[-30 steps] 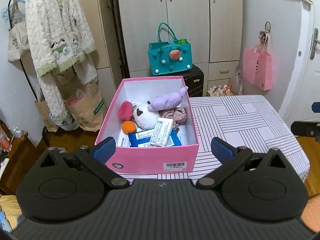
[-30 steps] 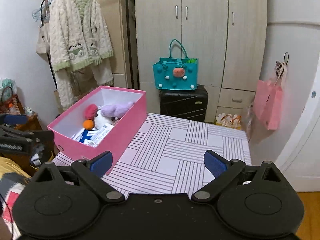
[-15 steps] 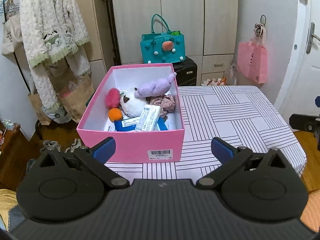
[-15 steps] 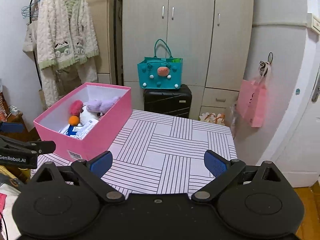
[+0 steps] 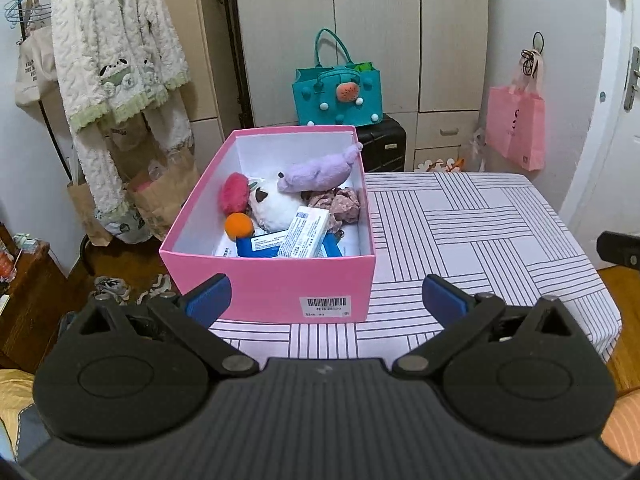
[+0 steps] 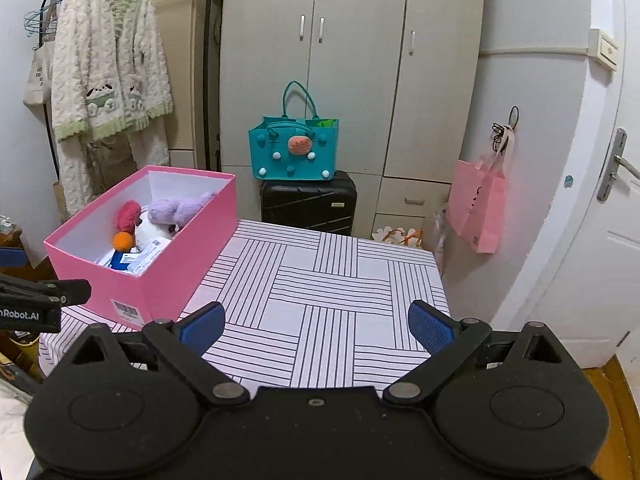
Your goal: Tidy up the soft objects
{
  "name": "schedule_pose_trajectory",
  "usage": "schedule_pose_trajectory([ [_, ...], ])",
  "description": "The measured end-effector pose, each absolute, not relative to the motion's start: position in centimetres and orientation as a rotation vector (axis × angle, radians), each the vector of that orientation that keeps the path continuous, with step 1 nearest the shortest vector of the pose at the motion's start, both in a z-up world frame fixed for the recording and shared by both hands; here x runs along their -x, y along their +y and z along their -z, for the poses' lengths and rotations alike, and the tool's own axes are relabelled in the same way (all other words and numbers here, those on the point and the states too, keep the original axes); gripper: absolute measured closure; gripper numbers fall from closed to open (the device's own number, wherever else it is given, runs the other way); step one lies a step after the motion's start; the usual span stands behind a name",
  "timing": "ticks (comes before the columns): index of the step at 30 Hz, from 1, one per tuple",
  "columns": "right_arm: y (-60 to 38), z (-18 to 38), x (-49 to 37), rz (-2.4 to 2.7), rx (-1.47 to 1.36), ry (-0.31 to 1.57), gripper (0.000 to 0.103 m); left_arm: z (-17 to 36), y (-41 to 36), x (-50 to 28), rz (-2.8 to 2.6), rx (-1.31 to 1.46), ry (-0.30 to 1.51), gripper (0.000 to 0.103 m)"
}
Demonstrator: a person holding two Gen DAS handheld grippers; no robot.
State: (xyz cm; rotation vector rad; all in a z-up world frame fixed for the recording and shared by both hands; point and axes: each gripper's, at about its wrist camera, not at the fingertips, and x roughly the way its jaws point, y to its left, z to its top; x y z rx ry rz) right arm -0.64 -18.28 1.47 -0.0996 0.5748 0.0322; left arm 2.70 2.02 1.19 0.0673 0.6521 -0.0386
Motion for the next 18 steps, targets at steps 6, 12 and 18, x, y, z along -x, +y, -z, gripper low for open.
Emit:
schedule_pose_trajectory([
  [6, -18.3, -1.5, 1.4, -0.018, 0.104, 0.564, 0.003, -1.0, 1.9, -2.5, 0.021, -0.074, 0.639, 0.0],
  [12, -18.1, -1.3, 1.7, -0.016, 0.104, 0.565, 0.003, -0.7, 1.5, -2.3, 0.009, -0.091, 0.621, 0.0],
  [18, -18.2, -1.1, 1.8, -0.014, 0.102, 0.566, 0.003, -0.6, 1.6, -2.0, 0.007, -0.08, 0.615, 0.0],
])
